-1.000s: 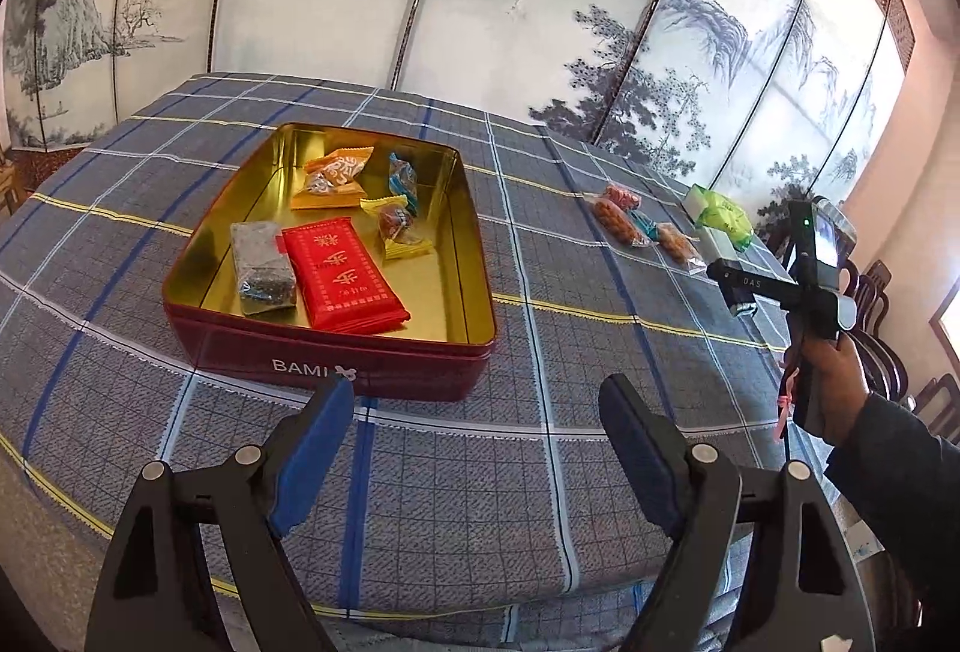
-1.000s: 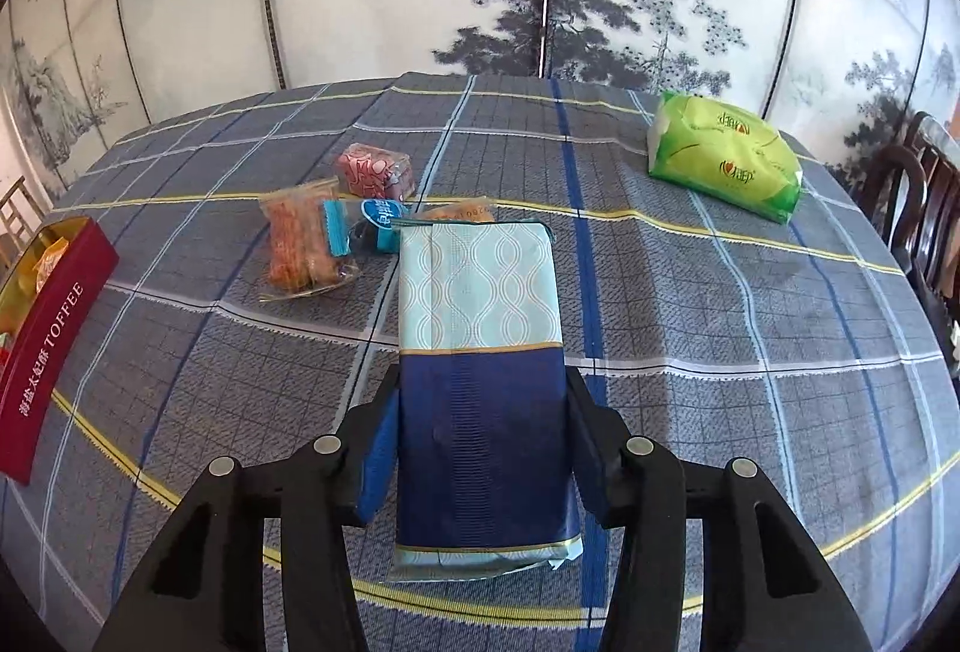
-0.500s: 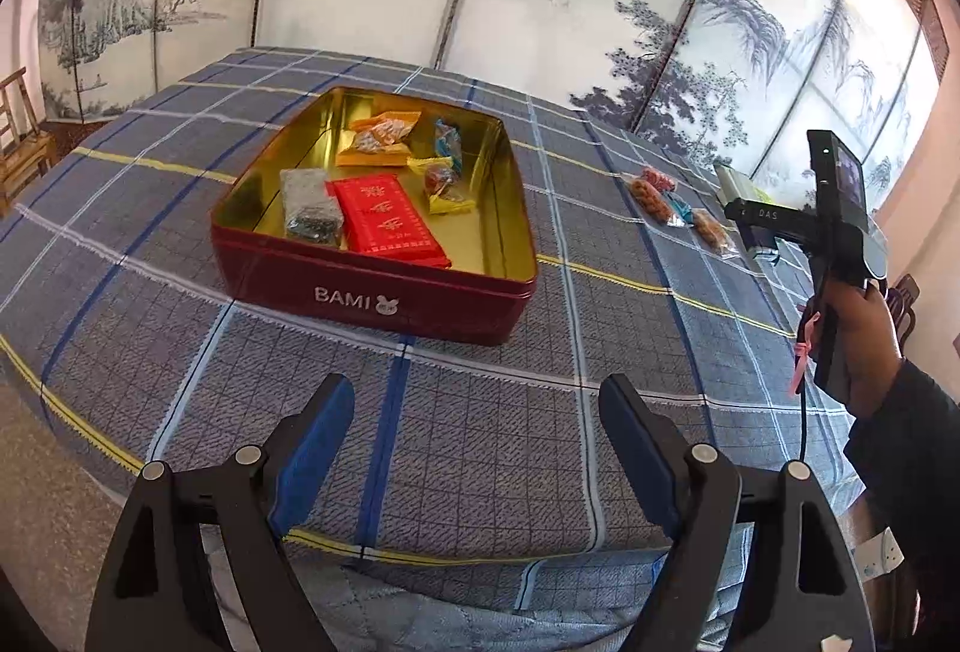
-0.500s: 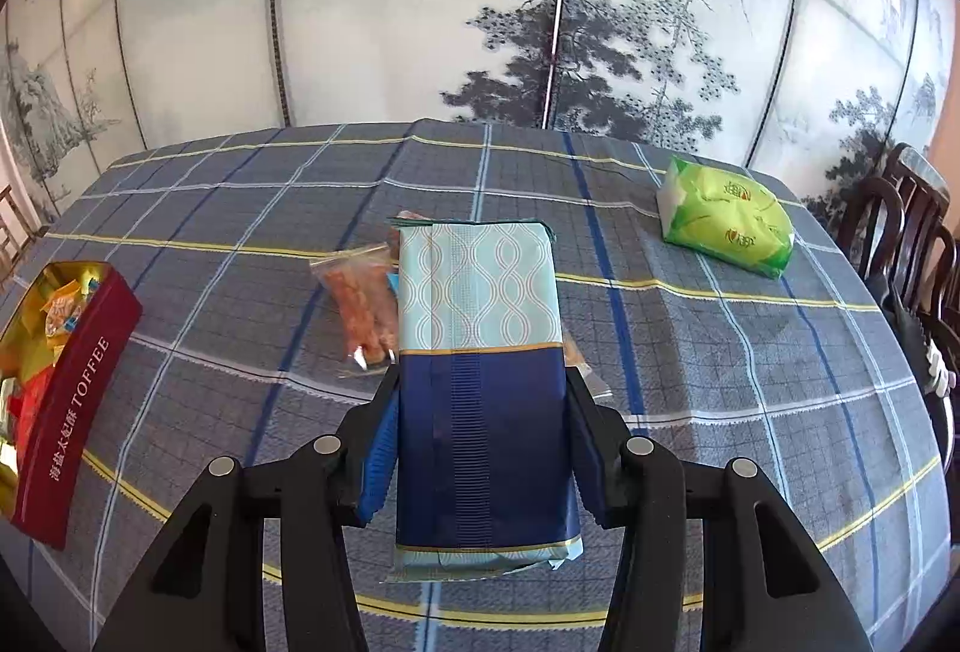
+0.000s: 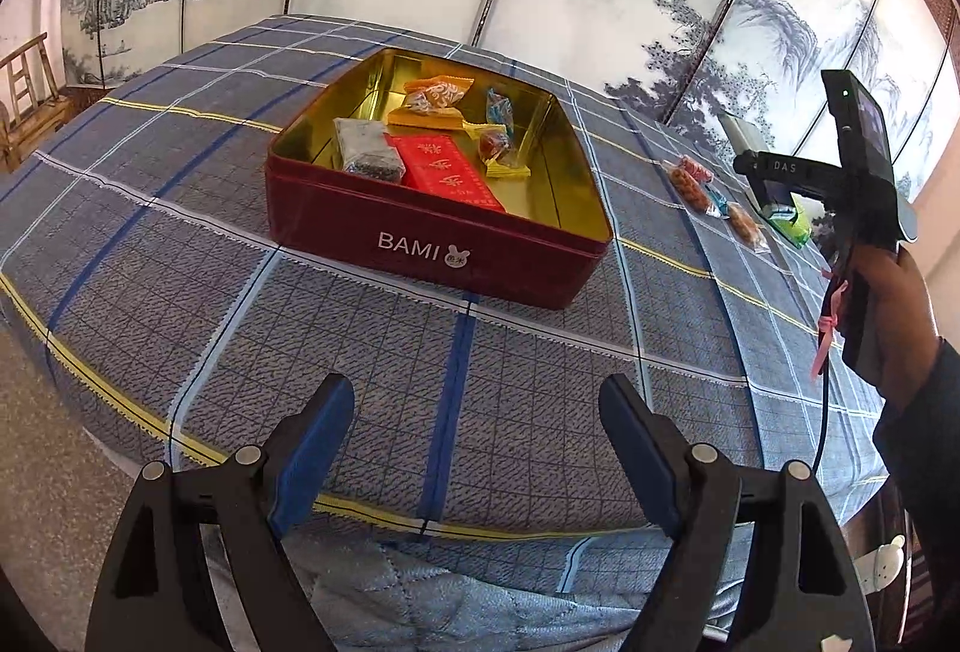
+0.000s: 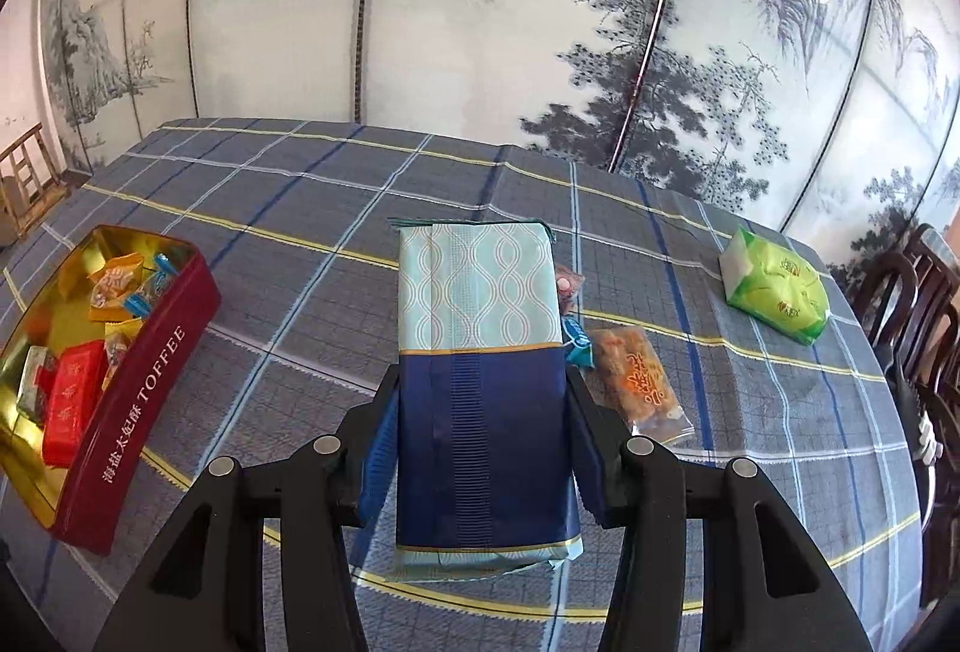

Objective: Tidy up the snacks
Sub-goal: 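Carry the blue-and-white box over the tin and lower it inside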

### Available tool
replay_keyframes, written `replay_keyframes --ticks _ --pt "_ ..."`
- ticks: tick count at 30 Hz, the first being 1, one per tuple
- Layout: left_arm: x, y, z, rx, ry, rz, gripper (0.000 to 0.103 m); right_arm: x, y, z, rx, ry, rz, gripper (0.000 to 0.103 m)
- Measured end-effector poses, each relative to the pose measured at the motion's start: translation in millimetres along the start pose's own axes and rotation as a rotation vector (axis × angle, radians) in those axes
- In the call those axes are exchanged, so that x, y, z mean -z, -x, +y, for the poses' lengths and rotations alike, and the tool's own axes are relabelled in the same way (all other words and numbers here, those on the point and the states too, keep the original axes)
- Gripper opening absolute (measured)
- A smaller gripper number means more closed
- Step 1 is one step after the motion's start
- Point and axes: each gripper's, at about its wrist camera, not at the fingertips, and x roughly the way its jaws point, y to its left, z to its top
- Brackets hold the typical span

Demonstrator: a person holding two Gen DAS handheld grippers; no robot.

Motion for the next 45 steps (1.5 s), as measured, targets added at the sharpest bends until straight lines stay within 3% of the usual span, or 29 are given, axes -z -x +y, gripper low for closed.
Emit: replay_keyframes --ticks 19,45 --pt "15 12 38 -0.045 0.066 -0.008 0.08 -11 -2 86 -0.072 0.09 0.008 0.051" --pt "18 15 45 -0.057 0.074 -0.015 0.08 -16 2 141 -0.157 0.122 0.01 0.051"
